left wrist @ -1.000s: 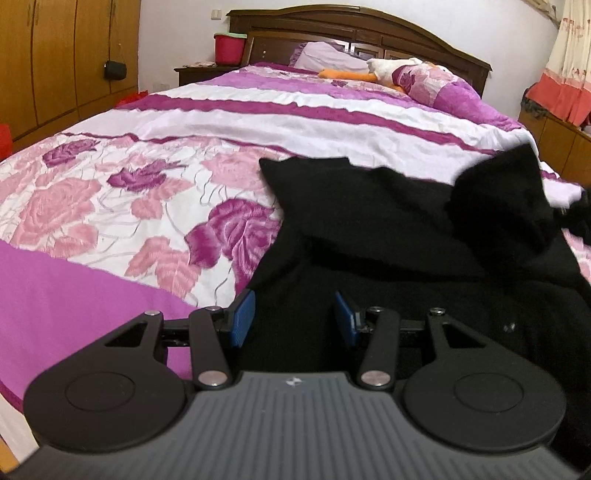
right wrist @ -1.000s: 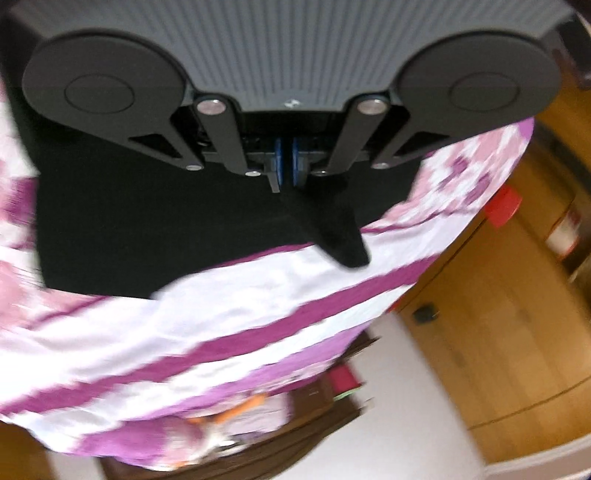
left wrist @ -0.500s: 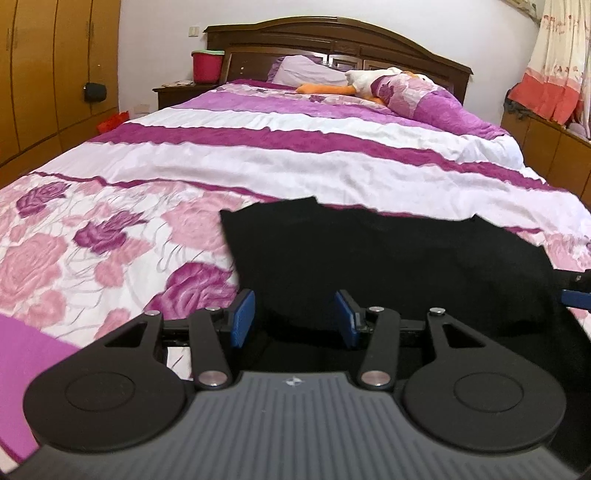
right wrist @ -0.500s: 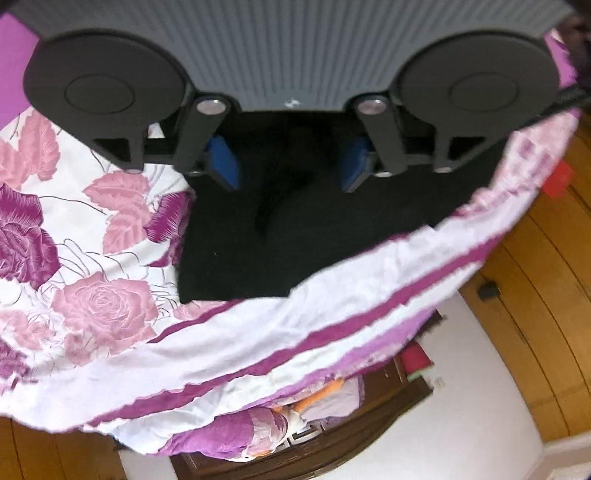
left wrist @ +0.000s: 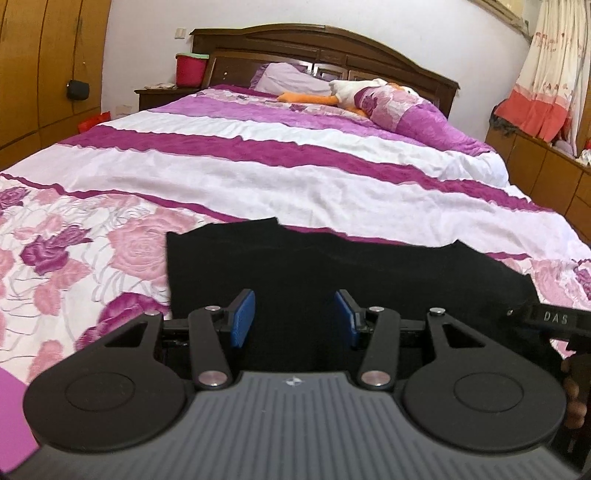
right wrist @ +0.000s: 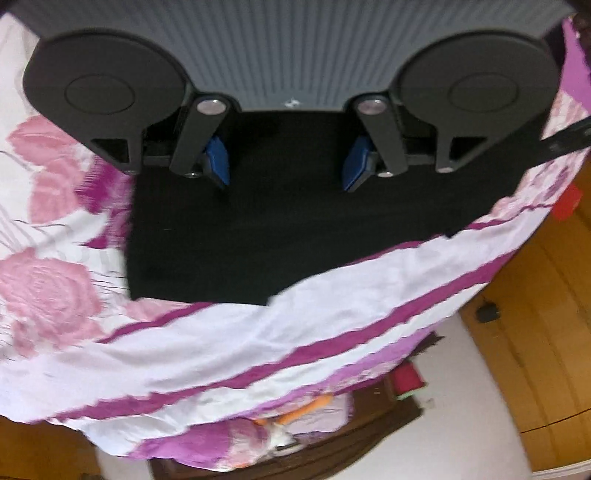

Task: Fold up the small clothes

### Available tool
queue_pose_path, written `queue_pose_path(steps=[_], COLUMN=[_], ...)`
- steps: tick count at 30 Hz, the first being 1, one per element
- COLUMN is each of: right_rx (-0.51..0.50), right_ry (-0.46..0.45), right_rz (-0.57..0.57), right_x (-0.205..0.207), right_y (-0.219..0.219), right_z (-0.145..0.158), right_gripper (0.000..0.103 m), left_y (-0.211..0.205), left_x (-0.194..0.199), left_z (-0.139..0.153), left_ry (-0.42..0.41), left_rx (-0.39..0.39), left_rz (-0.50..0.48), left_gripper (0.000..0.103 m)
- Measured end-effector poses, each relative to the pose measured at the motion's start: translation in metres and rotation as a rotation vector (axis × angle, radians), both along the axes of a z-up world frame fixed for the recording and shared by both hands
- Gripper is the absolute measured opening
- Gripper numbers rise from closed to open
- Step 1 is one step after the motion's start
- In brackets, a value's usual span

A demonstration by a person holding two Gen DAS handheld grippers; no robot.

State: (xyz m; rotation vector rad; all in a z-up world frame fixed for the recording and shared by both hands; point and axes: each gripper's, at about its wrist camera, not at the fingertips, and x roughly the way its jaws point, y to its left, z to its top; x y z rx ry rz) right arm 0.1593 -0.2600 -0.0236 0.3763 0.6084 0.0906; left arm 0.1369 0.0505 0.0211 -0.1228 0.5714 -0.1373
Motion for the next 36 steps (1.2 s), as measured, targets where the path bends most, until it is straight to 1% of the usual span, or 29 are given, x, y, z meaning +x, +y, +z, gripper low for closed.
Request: queue_pose_path(steps=[1,2,3,4,6,9,11,13,15,16,17,19,20,22,24,27,33,36], right_rx=[-0.002,-0.012,-0.034,-0.052,-0.063,-0.091,-0.132,-0.185,-0.177,-0.170,-0.178,-0.186,-0.179,-0.170,-0.198,-0.233,-0.143,-0.133], right_ry=[-0.009,-0.015,-0.020,-0.031,-0.088,-0.165,-0.166,-0.129,-0.083,-0.059,-0.042,-0.045,-0.052,-0.064,-0.086,-0.108,-0.109,-0.111], right_rz=[0.011,0.014,0.014,0.019,0.020,-0.015,-0.039,-0.070,-0.085,-0.084,-0.078,-0.059,-0.056,-0.059,-0.057,-0.057,-0.059,-0.062], right_x=[-0.001,-0.001,-0.002,-0.003,-0.010,-0.018,-0.013,-0.005,0.001,0.005,0.008,0.010,0.010,0.008,0.005,0.003,0.005,0.003], right_y=[0.003,0.004,0.006,0.007,0.005,-0.001,-0.005,-0.009,-0.017,-0.020,-0.020,-0.023,-0.024,-0.025,-0.022,-0.017,-0.029,-0.029], right_z=[0.001,0.003,0.005,0.009,0.024,0.046,0.049,0.039,0.022,0.010,0.000,-0.016,-0.019,-0.022,-0.025,-0.027,-0.030,-0.029], right_gripper=[0.052,0.036,0.014,0.013,0.013,0.013,0.013,0.013,0.013,0.013,0.013,0.013,0.013,0.013,0.013,0.013,0.013,0.014], left_y=[-0.002,-0.005,-0.007,-0.008,-0.010,-0.010,-0.011,-0.007,-0.005,-0.002,0.001,0.009,0.011,0.008,0.006,0.008,0.004,0.003], left_x=[0.001,0.002,0.003,0.004,0.008,0.022,0.039,0.053,0.057,0.059,0.061,0.065,0.066,0.066,0.065,0.065,0.065,0.062], left_z=[-0.001,-0.001,-0.001,0.000,0.001,-0.008,-0.021,-0.035,-0.049,-0.055,-0.060,-0.065,-0.066,-0.068,-0.069,-0.070,-0.068,-0.063], left_ry=[-0.006,-0.010,-0.018,-0.027,-0.055,-0.107,-0.067,-0.023,-0.031,-0.037,-0.037,-0.034,-0.033,-0.040,-0.043,-0.044,-0.043,-0.034], left_rx=[-0.001,0.001,0.004,0.003,-0.005,-0.016,0.008,0.010,0.028,0.018,-0.007,-0.060,-0.069,-0.056,-0.044,-0.057,-0.036,-0.023], left_rz=[0.000,0.003,0.007,0.008,0.005,0.011,0.047,0.071,0.058,0.051,0.046,0.047,0.047,0.046,0.046,0.047,0.049,0.058], left_gripper=[0.054,0.054,0.054,0.054,0.054,0.055,0.055,0.055,0.056,0.057,0.058,0.058,0.058,0.058,0.059,0.059,0.059,0.059])
